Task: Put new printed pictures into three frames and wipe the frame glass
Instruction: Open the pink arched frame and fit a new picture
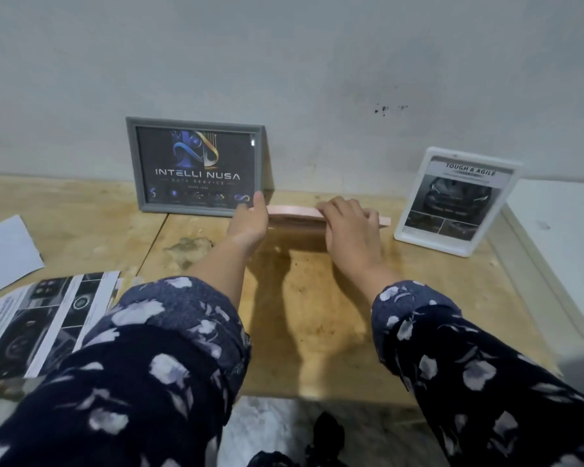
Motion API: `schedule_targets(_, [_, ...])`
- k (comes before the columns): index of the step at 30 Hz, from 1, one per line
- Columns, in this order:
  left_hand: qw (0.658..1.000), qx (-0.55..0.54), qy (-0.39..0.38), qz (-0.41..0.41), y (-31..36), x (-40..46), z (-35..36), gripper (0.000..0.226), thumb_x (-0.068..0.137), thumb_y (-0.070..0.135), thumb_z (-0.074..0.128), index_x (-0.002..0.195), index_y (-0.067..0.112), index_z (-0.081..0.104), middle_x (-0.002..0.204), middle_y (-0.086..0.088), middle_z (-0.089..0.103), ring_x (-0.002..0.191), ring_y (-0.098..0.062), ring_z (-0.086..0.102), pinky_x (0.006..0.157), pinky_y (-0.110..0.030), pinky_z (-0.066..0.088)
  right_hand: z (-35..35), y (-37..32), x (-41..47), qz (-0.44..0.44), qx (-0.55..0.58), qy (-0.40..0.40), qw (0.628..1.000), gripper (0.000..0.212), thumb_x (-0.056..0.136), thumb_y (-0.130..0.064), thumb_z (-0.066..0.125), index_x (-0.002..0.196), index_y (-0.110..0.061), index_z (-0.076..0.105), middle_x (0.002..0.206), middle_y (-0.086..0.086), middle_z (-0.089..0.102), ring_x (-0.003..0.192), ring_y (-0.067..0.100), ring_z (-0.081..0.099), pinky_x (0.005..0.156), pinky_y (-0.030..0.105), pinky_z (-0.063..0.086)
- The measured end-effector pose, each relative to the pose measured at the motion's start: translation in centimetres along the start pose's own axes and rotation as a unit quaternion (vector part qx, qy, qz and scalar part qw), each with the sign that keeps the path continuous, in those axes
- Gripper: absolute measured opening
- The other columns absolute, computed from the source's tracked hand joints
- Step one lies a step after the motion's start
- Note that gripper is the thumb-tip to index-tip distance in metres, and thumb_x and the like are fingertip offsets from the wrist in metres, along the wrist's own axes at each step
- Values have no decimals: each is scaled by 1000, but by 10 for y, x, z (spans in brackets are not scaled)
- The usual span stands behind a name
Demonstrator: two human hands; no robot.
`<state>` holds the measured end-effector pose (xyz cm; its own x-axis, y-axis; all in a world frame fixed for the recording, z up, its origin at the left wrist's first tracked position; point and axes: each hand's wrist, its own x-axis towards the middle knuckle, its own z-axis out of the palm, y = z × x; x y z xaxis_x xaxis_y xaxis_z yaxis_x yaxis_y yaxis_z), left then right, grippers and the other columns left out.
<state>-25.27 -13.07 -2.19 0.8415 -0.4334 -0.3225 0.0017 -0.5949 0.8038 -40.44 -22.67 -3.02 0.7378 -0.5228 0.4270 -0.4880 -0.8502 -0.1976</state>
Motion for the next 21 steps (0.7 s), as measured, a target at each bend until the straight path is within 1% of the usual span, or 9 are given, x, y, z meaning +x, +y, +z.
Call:
schedule_targets(1, [1000, 10, -5, -15, -11, -5, -1, 77, 94, 64, 16, 145, 9, 36, 149, -12, 39, 136, -33, 36, 113, -44, 27, 1, -4, -12, -10, -6, -8, 1000, 38, 87, -6, 54, 120, -24, 59, 114, -4, 61, 104, 21, 55, 88, 40, 36])
schedule_targets(3, [999, 28, -19, -41, -29, -10, -2, 83, 90, 68, 14, 145, 10, 35, 147, -14, 41, 133, -36, 39, 111, -50, 30, 4, -10, -32, -35, -20, -11, 999, 34, 82, -9, 60, 112, -25, 62, 107, -4, 64, 98, 22, 59, 81, 41, 40])
schedule_targets(5, [997, 47, -32, -54, -45, -17, -2, 81, 91, 68, 15, 146, 11, 33, 147, -14, 40, 132, -38, 39, 109, -52, 32, 7, -15, -51, -48, -31, -26, 998, 31, 81, -11, 63, 108, -26, 62, 105, -5, 65, 97, 22, 59, 79, 40, 42])
schedule_targets(10, [990, 136, -34, -20, -80, -22, 1, 64, 98, 55, 23, 141, 11, 41, 140, -17, 47, 131, -37, 39, 107, -45, 33, 25, -23, -89, -59, -33, -74, 995, 29, 81, -16, 65, 107, -28, 61, 108, -7, 63, 100, 19, 55, 78, 37, 44])
schedule_targets(15, [975, 219, -42, -15, -101, -22, 3, 45, 102, 32, 27, 138, 11, 44, 138, -18, 47, 134, -37, 29, 107, -42, 28, 55, -22, -115, -62, -21, -158, 985, 30, 82, -12, 65, 109, -24, 64, 110, -2, 62, 104, 24, 55, 78, 38, 45])
schedule_targets(17, [966, 253, -45, -10, -107, -22, 1, 41, 101, 29, 28, 134, 12, 46, 137, -18, 47, 133, -37, 27, 105, -42, 29, 63, -22, -116, -70, 4, -205, 976, 30, 86, -9, 59, 112, -21, 64, 113, 0, 60, 107, 25, 52, 81, 40, 45])
schedule_targets(19, [957, 284, -54, 1, -111, -21, -1, 39, 100, 29, 32, 132, 13, 47, 136, -15, 48, 131, -36, 26, 103, -44, 31, 65, -22, -116, -58, 54, -244, 967, 28, 93, -12, 52, 116, -20, 64, 117, 0, 59, 111, 22, 48, 88, 41, 44])
schedule_targets(20, [952, 300, -59, 6, -112, -23, -2, 39, 98, 30, 35, 132, 14, 47, 136, -14, 48, 131, -36, 26, 103, -45, 32, 64, -21, -116, -32, 87, -244, 965, 27, 95, -15, 50, 117, -19, 64, 119, -1, 59, 113, 21, 48, 92, 40, 43])
schedule_targets(21, [945, 321, -61, 12, -113, -24, -2, 40, 97, 31, 37, 132, 15, 46, 137, -13, 46, 131, -35, 26, 103, -46, 32, 62, -20, -115, 2, 117, -226, 967, 28, 96, -18, 48, 119, -19, 64, 120, -2, 60, 114, 19, 48, 95, 40, 43])
